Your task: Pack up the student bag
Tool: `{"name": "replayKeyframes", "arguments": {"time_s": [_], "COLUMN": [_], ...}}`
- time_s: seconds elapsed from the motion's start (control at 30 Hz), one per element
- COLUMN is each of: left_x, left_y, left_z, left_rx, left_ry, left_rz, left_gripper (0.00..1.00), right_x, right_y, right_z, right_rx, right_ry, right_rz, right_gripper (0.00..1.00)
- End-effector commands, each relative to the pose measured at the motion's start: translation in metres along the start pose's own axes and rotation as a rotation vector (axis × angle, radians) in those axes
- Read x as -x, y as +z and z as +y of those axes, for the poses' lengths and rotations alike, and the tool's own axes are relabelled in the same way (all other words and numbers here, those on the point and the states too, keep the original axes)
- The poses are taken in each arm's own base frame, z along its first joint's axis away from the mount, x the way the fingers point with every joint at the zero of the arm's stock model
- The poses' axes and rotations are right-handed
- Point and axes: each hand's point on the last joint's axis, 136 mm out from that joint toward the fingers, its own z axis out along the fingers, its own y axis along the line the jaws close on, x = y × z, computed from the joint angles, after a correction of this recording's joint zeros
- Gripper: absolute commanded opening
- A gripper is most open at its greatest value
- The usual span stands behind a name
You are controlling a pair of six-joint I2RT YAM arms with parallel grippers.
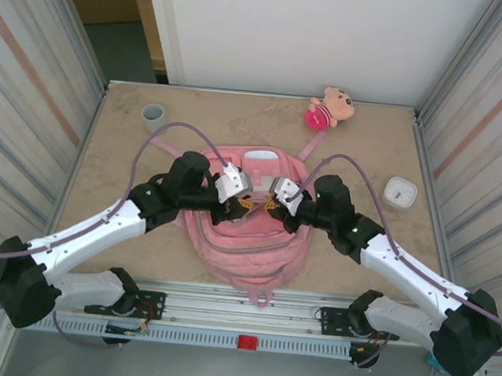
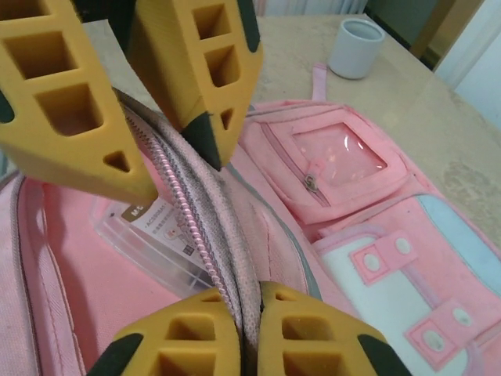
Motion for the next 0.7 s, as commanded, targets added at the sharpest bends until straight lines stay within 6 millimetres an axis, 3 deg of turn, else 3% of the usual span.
{"name": "replayKeyframes", "arguments": {"time_s": [0.0,0.07,0.17,0.27,0.3,0.5,0.67], "left_x": [0.020,0.023,0.024,0.010,0.004,-0.031,-0.058], "left_y": [-0.014,-0.021,-0.034,-0.041,-0.043,-0.063,-0.095], "left_z": [0.000,-0.015,-0.043,-0.071,-0.071,-0.029,0.014], "left_rx": [0.056,0.043,0.017,-0.013,0.013,0.315,0.468], "left_ry": [-0.023,-0.012,0.041,0.116,0.122,-0.059,-0.362], "left_rz": [-0.034,-0.045,-0.055,-0.016,0.001,0.015,-0.089], "left_gripper": [0.41,0.46,0.45,0.44,0.44,0.53,0.61], "right_x": [0.035,0.038,0.043,0.051,0.053,0.056,0.035], "right_y": [-0.007,-0.007,-0.008,-0.011,-0.012,-0.014,-0.010], "right_z": [-0.011,-0.015,-0.026,-0.031,-0.031,-0.021,0.005], "right_rx": [-0.040,-0.054,-0.079,-0.090,-0.085,-0.033,0.105], "right_ry": [-0.001,0.021,0.084,0.145,0.152,0.102,-0.041], "right_rz": [-0.094,-0.097,-0.104,-0.132,-0.139,-0.147,-0.075], "right_gripper": [0.01,0.00,0.00,0.00,0.00,0.00,0.00]}}
